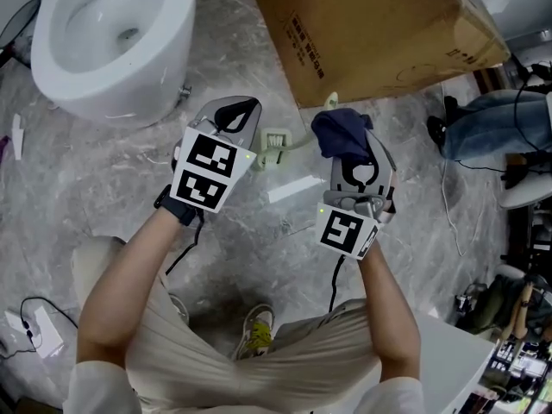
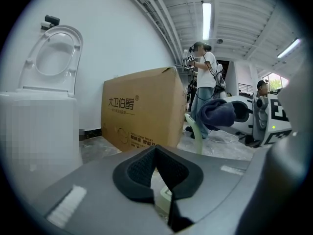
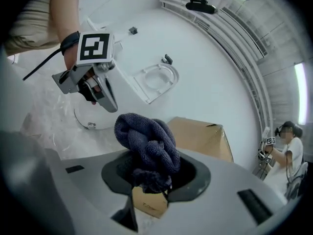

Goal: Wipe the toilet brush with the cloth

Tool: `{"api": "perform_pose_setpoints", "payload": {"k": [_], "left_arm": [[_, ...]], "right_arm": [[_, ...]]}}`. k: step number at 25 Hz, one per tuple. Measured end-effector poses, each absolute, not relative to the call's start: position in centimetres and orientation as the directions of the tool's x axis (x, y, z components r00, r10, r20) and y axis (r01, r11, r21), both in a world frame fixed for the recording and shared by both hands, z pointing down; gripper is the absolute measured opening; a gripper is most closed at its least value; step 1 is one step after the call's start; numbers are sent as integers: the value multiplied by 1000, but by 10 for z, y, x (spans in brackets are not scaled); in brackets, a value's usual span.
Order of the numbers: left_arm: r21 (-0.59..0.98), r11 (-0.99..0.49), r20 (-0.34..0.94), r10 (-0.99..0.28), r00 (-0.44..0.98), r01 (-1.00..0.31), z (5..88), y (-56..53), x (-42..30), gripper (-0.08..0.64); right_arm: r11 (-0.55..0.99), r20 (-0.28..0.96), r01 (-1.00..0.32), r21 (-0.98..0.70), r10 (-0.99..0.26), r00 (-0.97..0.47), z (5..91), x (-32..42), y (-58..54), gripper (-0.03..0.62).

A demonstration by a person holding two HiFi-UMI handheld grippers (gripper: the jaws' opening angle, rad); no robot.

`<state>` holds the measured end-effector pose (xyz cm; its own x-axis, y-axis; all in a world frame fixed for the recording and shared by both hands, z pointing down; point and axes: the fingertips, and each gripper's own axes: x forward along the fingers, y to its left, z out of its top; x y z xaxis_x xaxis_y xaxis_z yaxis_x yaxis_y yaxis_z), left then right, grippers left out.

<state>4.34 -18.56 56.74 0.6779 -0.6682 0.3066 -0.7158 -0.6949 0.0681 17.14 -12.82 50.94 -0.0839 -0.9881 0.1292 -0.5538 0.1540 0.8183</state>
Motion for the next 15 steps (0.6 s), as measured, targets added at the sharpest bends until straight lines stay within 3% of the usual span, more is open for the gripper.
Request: {"api": "perform_pose_setpoints", "payload": {"k": [6,15], "left_arm": [[68,-694,311,-668,676,-717,570,-185,43,0],[67,-688,318,-672,669,-723,573,-186,39,0]], "right_arm": [[239,244,-586,775,-967,-71,547,177,-135,141],[300,306,-544,783,-948,-82,571,171,-137,141]]}}
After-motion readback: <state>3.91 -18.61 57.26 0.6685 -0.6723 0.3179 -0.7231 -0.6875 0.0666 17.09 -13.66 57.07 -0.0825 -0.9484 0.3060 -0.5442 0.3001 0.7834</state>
